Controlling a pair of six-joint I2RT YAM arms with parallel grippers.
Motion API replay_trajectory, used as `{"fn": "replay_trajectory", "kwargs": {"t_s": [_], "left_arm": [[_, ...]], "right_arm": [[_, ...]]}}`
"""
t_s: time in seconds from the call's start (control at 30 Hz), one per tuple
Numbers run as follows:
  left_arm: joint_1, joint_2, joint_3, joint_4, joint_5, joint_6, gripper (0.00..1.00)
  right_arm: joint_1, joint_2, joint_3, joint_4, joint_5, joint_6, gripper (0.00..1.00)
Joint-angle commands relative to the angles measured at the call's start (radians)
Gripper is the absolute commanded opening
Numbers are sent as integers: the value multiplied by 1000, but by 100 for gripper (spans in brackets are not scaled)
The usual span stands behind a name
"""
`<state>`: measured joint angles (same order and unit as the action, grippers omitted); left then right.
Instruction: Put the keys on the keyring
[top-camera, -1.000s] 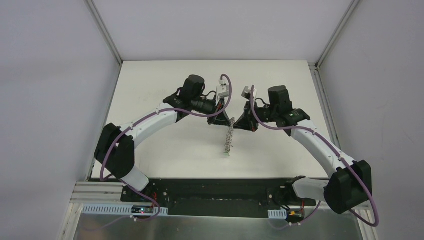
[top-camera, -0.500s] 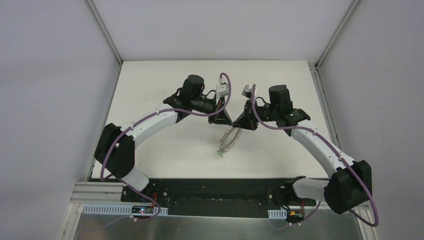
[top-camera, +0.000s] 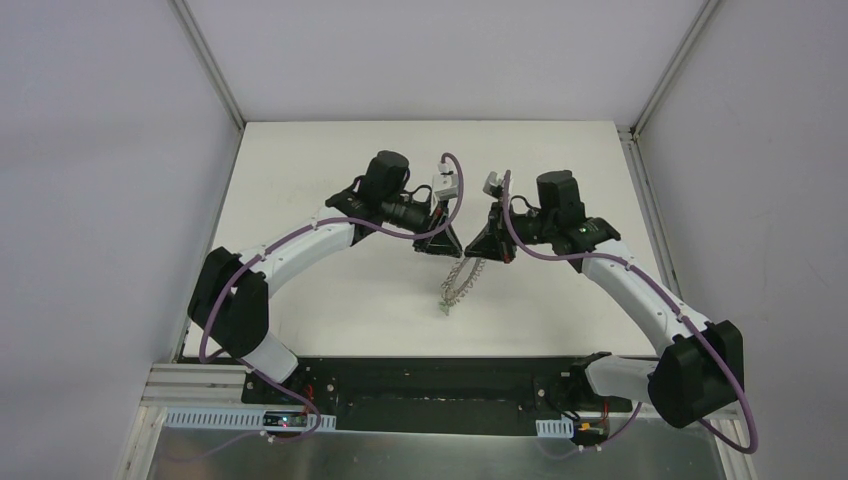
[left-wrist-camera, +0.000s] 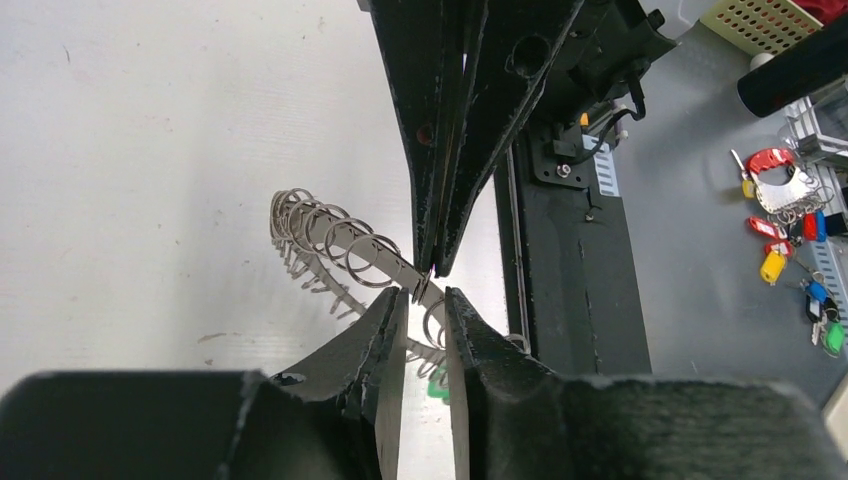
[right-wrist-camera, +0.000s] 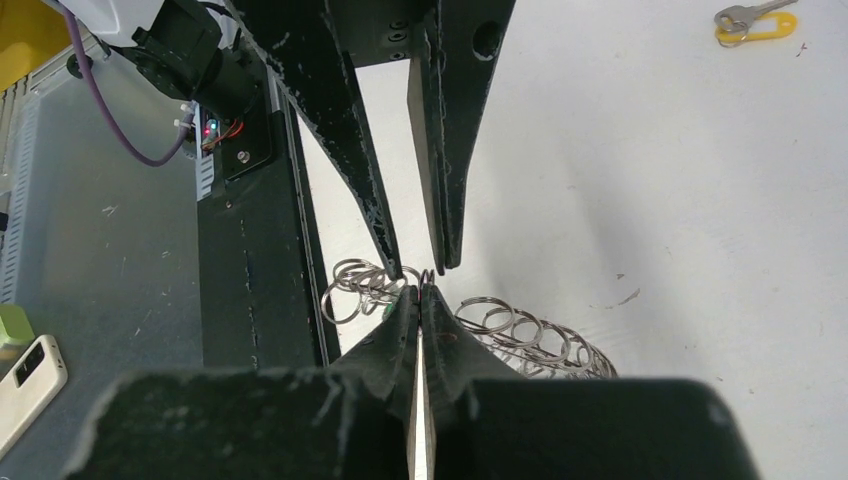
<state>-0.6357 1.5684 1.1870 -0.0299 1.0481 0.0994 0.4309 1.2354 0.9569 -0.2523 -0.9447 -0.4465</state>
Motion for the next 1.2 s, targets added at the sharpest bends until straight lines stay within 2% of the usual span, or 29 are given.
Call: {"fn": "replay_trajectory", "kwargs": {"t_s": [0.0, 0.1, 0.27, 0.47, 0.8, 1.0, 1.17], "left_arm": [[-7, -49, 36, -54, 50, 92, 25], [-7, -40, 36, -48, 53, 84, 30], [-9, -22, 29, 14, 47, 34, 32], [-10, -8, 34, 27, 61, 13, 33], [-23, -2, 12, 45, 71, 64, 33], [-24, 12, 19, 41, 72, 74, 30], [-25, 15, 16, 35, 73, 91, 22]], "right_arm": [[-1, -42, 17, 7, -69, -21, 0], [-4, -46, 17, 10, -75, -19, 0], [-7, -45, 17, 14, -85, -9, 0], [-10, -45, 20, 19, -87, 2, 0], [-22, -44, 25, 38, -100, 39, 0], [-30, -46, 24, 47, -112, 56, 0], [-36, -50, 23, 53, -118, 67, 0]]}}
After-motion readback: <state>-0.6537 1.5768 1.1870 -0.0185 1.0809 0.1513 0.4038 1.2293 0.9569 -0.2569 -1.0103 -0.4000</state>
